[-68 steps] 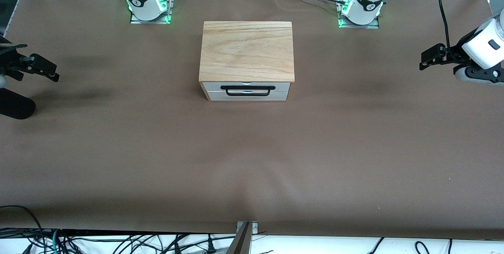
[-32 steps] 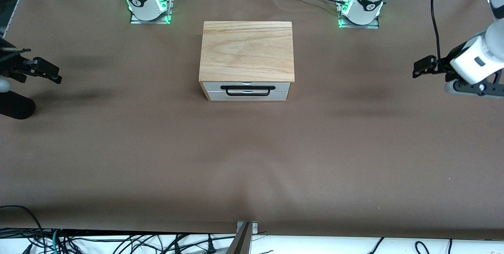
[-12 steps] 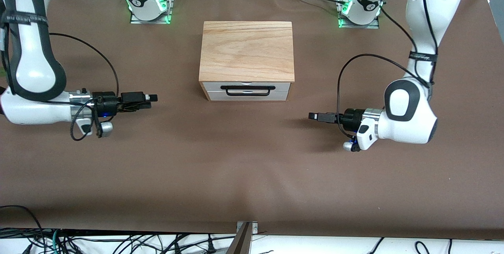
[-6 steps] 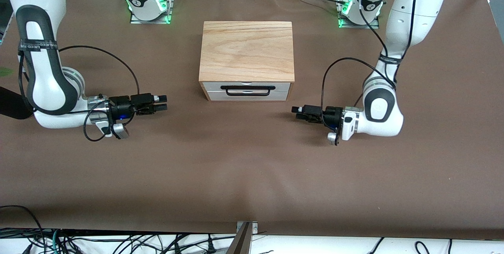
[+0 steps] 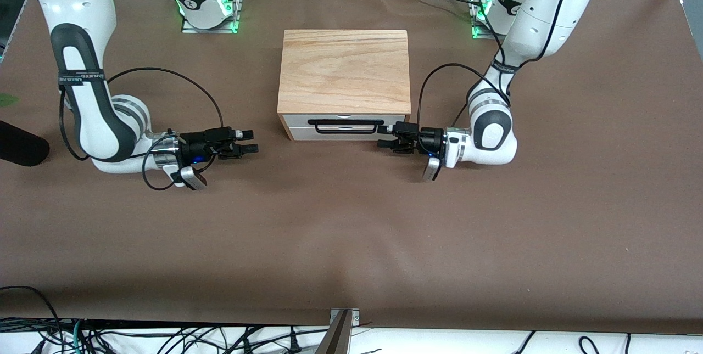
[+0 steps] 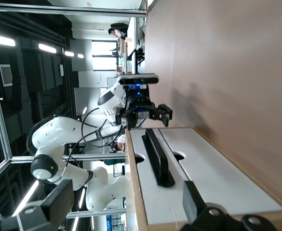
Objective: Pull top drawer with both arms simultaneously
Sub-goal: 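Close both grippers on the black handle's two ends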
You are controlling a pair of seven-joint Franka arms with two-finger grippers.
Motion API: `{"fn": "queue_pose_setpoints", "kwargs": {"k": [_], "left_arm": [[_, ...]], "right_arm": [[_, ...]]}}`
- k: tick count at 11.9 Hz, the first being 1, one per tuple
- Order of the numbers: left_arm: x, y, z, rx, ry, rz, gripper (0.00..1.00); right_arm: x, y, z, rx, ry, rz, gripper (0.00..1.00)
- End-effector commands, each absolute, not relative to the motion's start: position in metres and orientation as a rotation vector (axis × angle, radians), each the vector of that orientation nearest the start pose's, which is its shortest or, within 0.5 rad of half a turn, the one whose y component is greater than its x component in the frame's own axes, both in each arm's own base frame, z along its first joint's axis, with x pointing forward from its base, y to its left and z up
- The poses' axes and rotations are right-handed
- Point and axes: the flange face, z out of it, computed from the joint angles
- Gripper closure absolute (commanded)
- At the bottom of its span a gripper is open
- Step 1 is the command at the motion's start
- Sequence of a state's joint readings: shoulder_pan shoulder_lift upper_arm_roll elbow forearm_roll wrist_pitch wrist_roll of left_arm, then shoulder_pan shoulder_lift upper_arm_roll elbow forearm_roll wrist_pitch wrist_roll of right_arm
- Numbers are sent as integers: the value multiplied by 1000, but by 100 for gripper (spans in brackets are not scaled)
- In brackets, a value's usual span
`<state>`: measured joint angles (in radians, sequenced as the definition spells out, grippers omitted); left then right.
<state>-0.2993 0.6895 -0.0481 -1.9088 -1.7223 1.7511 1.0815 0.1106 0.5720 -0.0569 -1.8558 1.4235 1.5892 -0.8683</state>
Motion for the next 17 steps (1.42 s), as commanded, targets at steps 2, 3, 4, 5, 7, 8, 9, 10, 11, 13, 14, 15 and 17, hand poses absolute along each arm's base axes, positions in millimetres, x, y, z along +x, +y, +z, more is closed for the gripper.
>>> {"fn": "queue_pose_setpoints", "kwargs": {"k": [2,3,4,5,7,8,9,10,11,13,14,15,17], "left_arm": [[513,-288,179,1621,-200,51,0],[510,-287,176,1620,-222,70,1],[508,-287,174,1620,-237,84,2],[508,-286,172,1628,-271,119,8],[505,-290,166,1639,-292,140,17],[505,-290,165,1653,-289,143,30],[502,-297,164,1653,-282,131,30],[501,-299,159,1657,-255,133,30],[496,-308,158,1653,-240,128,30],[488,-322,156,1682,-202,99,36],[483,-322,153,1684,-192,83,45],[480,-321,152,1688,-190,77,50],[470,-317,144,1698,-181,57,50]], "right_arm": [[578,168,221,-1669,-131,45,0],[574,177,217,-1656,-128,26,0],[570,187,208,-1640,-120,11,0],[567,197,200,-1623,-128,-10,0],[560,218,186,-1605,-153,-19,0],[557,225,182,-1604,-157,-10,0],[555,233,179,-1602,-165,2,0],[553,242,175,-1596,-166,12,0],[549,251,173,-1602,-174,21,0],[542,260,171,-1616,-212,57,0],[539,260,167,-1630,-227,74,0],[536,261,159,-1628,-229,84,0],[535,267,149,-1632,-239,90,0]]}}
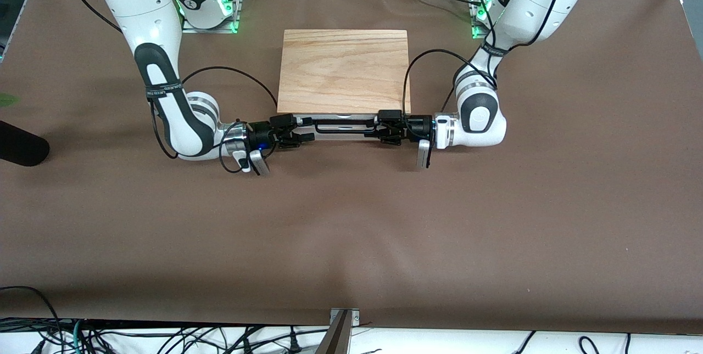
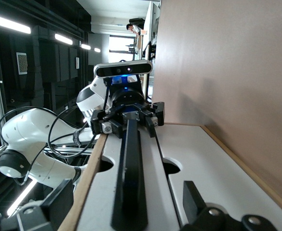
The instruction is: Pull top drawer with both arms simultaneously
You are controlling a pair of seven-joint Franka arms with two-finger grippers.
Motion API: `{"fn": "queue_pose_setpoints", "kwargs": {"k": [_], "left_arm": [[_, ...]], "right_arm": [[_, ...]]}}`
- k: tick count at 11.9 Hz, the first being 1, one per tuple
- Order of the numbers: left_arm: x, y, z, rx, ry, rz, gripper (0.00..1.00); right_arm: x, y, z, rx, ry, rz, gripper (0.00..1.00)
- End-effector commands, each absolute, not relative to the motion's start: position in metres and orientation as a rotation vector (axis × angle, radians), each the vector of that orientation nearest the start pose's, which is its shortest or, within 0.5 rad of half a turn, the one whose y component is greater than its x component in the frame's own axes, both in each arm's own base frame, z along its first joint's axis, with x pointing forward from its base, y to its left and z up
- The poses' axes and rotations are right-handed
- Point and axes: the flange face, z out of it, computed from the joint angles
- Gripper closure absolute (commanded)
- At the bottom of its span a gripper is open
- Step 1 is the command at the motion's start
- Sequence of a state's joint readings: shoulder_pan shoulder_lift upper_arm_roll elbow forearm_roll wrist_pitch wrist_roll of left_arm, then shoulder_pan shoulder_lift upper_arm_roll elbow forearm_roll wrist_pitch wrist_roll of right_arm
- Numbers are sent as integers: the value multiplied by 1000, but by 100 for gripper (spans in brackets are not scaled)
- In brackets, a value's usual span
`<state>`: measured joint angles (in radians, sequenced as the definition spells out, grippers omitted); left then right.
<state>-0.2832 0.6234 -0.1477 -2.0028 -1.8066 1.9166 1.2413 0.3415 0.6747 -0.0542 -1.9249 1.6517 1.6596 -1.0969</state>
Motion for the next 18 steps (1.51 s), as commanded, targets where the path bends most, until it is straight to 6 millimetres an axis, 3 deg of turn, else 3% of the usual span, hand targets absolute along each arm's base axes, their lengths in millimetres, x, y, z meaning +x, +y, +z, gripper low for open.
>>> {"fn": "queue_pose_setpoints", "kwargs": {"k": [1,3,6,7,8,10,12,13,15,17,18], "left_arm": [[469,-316,144,1700,-178,53,50],[467,-316,144,1699,-179,52,50],[467,-311,145,1697,-189,54,71],[468,-310,145,1698,-186,57,71],[471,-307,146,1697,-183,60,64],[471,-306,145,1698,-179,61,39],[468,-305,143,1701,-176,54,37],[467,-305,142,1702,-177,53,40],[467,-306,143,1697,-178,52,61],[470,-302,145,1669,-172,53,62],[471,-301,145,1665,-170,54,63]], "right_arm": [[536,269,148,-1632,-240,88,0],[535,275,147,-1630,-248,94,0],[536,284,150,-1630,-257,90,1],[536,283,150,-1632,-256,89,1],[536,284,150,-1632,-257,90,6],[535,287,150,-1631,-261,91,13],[537,293,153,-1628,-276,89,25],[537,295,153,-1627,-280,90,31],[536,298,153,-1636,-282,87,42],[536,298,153,-1636,-286,88,57],[536,297,154,-1630,-287,90,57]]}}
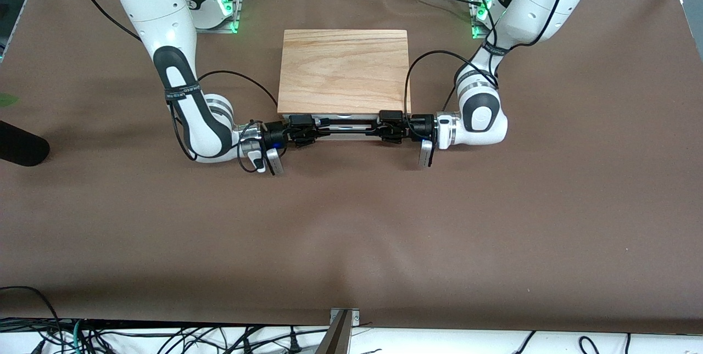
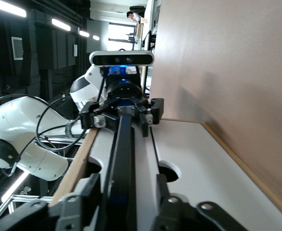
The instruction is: Pull top drawer with both arms simultaneously
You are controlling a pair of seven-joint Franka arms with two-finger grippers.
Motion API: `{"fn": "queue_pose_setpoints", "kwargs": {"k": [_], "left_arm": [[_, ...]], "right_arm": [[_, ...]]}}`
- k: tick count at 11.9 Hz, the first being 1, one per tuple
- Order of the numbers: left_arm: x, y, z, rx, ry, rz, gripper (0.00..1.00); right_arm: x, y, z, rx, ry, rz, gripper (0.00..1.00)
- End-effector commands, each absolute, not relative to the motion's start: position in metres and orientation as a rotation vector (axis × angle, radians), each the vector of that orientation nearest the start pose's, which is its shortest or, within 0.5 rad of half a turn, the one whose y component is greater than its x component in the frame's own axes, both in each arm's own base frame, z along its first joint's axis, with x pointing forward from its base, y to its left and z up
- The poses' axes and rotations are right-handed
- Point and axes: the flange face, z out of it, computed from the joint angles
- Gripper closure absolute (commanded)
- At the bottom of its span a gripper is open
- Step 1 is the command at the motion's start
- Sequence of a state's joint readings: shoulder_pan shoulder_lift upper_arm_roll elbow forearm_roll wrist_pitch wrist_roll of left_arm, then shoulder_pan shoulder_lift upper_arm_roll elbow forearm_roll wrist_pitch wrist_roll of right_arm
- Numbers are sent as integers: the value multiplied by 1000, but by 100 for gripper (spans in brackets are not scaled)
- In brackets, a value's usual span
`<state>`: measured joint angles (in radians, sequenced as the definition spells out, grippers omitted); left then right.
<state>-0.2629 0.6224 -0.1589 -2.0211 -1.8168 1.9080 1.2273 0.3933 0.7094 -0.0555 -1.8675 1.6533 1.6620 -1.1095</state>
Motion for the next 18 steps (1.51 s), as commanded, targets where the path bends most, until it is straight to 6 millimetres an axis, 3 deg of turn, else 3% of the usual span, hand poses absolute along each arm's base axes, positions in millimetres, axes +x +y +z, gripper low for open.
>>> {"fn": "queue_pose_setpoints", "kwargs": {"k": [1,3,4,5,7,13,16,18], "left_arm": [[471,-300,145,1659,-169,52,65],[469,-301,142,1659,-165,45,67],[469,-301,142,1659,-164,44,78],[468,-301,141,1659,-163,43,80],[468,-303,142,1656,-165,44,98],[467,-304,132,1661,-157,33,100],[467,-305,128,1663,-147,27,100],[471,-307,130,1661,-149,33,100]], "right_arm": [[538,292,154,-1628,-287,89,57],[539,288,154,-1624,-284,88,57],[539,287,154,-1625,-283,88,57],[542,280,154,-1619,-277,84,57],[543,273,154,-1597,-267,90,57],[541,278,152,-1605,-271,94,57],[541,278,153,-1605,-272,93,87],[541,278,153,-1606,-269,92,99]]}}
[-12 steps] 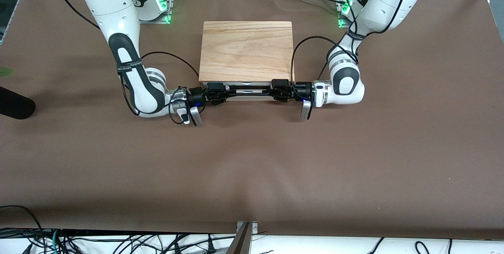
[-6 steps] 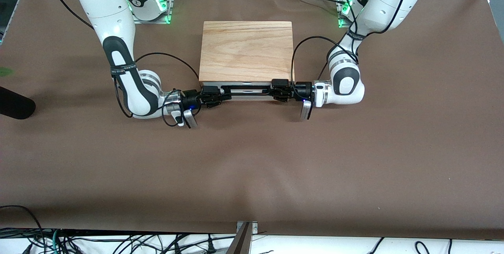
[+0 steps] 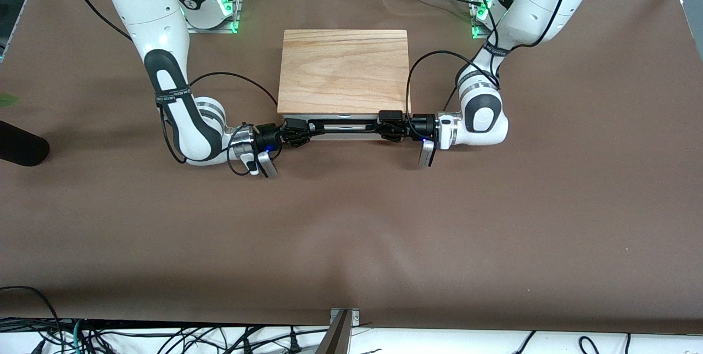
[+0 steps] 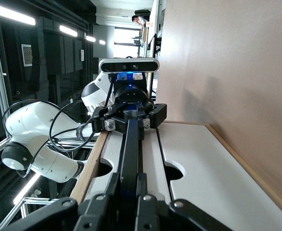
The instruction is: Pull top drawer with both arms simultaneously
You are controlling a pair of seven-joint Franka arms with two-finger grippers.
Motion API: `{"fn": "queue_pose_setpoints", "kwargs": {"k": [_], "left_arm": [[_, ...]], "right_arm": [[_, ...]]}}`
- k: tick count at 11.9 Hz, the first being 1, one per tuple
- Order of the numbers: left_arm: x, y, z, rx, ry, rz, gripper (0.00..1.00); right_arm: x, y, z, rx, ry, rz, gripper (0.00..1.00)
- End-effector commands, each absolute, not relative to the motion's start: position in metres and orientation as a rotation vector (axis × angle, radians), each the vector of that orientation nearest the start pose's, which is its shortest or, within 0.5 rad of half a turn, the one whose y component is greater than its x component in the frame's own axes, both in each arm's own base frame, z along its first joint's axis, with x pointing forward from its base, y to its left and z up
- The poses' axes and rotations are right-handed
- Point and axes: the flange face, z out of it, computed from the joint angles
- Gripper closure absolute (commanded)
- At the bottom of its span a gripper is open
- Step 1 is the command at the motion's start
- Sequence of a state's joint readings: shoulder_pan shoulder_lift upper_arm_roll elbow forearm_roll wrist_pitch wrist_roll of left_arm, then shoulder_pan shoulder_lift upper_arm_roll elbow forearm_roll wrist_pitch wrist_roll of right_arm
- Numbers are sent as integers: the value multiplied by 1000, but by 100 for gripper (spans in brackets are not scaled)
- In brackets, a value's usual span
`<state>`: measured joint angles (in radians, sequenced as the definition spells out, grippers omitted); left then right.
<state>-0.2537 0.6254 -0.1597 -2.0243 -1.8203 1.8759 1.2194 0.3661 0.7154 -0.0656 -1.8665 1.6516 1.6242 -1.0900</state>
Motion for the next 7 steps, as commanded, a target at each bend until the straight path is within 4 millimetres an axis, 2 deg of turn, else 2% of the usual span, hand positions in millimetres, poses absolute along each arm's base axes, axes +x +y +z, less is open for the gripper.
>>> {"fn": "queue_pose_setpoints", "kwargs": {"k": [1,4,7], "left_arm": [[471,-307,130,1661,-148,32,100],[470,-306,127,1662,-151,32,100],[476,-306,118,1665,-143,34,100]], "right_arm": [[542,278,153,-1605,-270,91,99],[543,278,152,-1606,-257,95,99],[561,281,151,-1605,-264,75,99]]}}
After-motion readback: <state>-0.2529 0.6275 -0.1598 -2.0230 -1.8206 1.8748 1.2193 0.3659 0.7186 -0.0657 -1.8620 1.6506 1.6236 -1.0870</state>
